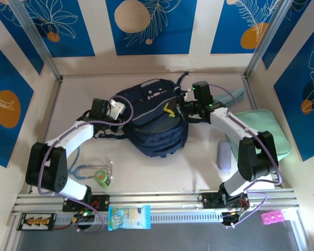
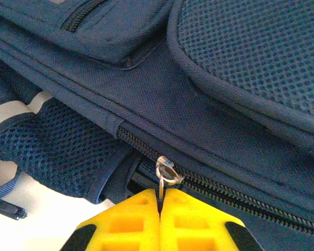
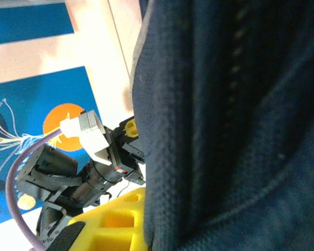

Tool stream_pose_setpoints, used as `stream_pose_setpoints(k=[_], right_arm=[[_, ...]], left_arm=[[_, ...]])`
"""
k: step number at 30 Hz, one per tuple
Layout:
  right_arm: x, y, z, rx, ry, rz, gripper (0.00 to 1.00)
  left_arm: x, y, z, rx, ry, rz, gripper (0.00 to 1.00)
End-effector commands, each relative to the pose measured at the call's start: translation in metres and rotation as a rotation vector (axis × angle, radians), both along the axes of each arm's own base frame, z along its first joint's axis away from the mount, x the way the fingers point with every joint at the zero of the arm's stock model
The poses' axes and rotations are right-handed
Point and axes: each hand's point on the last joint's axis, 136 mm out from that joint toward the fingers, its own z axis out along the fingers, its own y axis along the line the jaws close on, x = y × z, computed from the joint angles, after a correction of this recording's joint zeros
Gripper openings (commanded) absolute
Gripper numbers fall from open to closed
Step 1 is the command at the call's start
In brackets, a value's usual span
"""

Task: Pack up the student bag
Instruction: Unzip the student bag at the center of the table.

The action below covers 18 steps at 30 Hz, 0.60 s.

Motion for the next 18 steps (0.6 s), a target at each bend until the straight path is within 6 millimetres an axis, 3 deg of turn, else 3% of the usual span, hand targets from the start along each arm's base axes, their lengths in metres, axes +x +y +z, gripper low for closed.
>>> stream_pose_setpoints(k=[1,5,9,14,18], right_arm=[[0.002,0.025,0.013,0.023,-0.079,0.093,0.11],[0.006,0.047,0.000,-0.010,-0.062,0.124,0.16],[0.005,0.043,-0.018,-0.117,-0.025,0.097,0.35],[-0.002,-0.001,-0.019,-0.268,-0.050,0.014,0.61],[-0.004,-0.069,-0.017,-0.452,-0.084,-0.136,0.70]], left_arm=[[-0.004,0.050,-0.006,0.089,-0.003,0.233,0.09],[-0.016,0.054,0.016,0.041,-0.026,0.295,0.39],[-0.033,0.056,0.047,-0.011,-0.056,0.327,0.66],[-0.048,0.066,0.081,-0.055,-0.091,0.407,0.88],[-0.045,0.061,0.108,-0.127,-0.138,0.420,0.98]])
